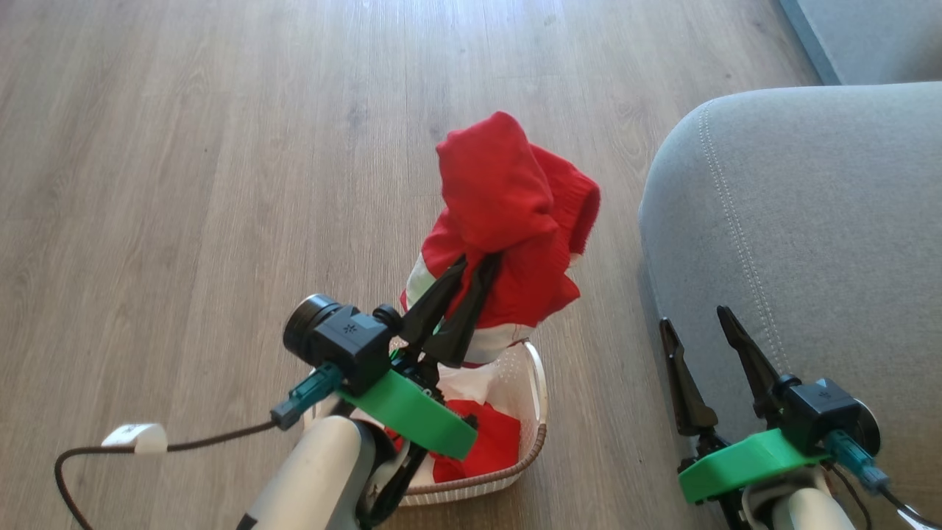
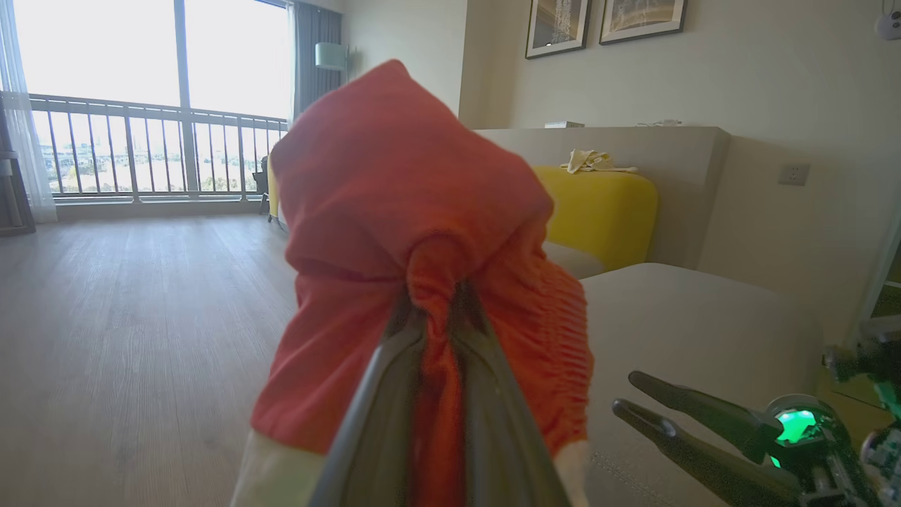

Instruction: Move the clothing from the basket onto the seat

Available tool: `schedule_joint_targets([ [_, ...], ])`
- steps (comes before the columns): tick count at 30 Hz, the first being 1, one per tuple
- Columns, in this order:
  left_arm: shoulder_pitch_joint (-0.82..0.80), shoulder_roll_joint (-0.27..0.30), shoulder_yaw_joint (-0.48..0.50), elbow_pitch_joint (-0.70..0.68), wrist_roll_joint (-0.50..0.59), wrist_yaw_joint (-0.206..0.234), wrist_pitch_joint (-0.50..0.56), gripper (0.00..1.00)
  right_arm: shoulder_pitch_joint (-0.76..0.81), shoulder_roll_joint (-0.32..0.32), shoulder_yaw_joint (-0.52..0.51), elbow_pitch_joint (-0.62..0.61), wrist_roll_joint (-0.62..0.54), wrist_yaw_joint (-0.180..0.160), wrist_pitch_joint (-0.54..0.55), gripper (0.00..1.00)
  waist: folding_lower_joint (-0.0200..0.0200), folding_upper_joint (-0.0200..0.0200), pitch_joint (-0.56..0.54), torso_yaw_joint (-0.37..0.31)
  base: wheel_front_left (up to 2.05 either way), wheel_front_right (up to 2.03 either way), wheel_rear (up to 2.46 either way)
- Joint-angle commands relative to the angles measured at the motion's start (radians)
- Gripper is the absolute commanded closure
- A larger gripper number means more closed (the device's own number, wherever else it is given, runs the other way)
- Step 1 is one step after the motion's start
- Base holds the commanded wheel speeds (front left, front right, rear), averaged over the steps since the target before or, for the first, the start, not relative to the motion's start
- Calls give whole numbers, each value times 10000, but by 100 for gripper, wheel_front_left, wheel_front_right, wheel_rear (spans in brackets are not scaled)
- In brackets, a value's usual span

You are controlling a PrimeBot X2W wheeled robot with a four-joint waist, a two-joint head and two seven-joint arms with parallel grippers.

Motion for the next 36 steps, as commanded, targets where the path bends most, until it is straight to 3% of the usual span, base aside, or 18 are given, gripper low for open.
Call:
schedule_joint_targets([
  [1,-366,17,293,-324,-50,-75,-51,100,-91,-134,218,-402,-51,-2,-21,0,1,-1,5,-4,0,0,0],
  [10,-431,17,332,-315,-136,-6,-51,100,-114,-276,674,-609,35,-2,-21,0,1,-1,7,-1,0,0,0],
  [21,-481,16,388,-344,-125,36,-51,100,-295,-1415,2876,-1653,42,-2,-21,0,1,-1,2,21,0,0,0],
  [36,-671,16,-758,-184,-266,-124,-51,100,-1361,-1298,3419,-1399,-441,-2,-21,0,1,-1,53,314,0,0,0],
])
